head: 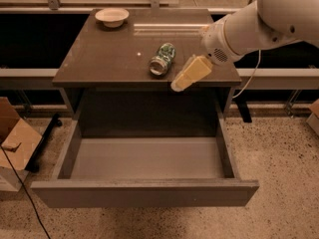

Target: Place green can into top drawer

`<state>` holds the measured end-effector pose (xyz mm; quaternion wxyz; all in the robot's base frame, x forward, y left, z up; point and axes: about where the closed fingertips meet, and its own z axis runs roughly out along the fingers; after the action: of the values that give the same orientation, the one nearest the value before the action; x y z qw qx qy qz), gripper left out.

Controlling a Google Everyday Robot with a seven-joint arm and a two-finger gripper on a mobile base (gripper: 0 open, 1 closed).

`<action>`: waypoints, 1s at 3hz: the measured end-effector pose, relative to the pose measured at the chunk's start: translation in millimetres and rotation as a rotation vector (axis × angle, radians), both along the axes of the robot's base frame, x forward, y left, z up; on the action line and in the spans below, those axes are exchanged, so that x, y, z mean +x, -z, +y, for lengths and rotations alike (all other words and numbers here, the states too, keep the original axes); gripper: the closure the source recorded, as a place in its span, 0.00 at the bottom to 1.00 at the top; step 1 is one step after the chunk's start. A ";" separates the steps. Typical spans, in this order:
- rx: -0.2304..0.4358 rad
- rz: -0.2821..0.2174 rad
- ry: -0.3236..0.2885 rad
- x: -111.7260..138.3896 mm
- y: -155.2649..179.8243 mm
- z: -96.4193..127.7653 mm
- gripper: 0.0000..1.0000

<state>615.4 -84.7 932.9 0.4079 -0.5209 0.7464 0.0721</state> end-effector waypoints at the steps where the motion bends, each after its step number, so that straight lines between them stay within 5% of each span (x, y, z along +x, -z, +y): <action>1: 0.051 -0.044 0.009 19.3 4.0 19.4 0.00; 3: 0.170 -0.041 0.011 64.7 24.9 52.8 0.00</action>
Offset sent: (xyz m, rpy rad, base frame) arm 0.0764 0.0509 -0.0187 0.1781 -0.0796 -0.0197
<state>680.1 -31.9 908.0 0.4661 -0.4818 0.7319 0.1221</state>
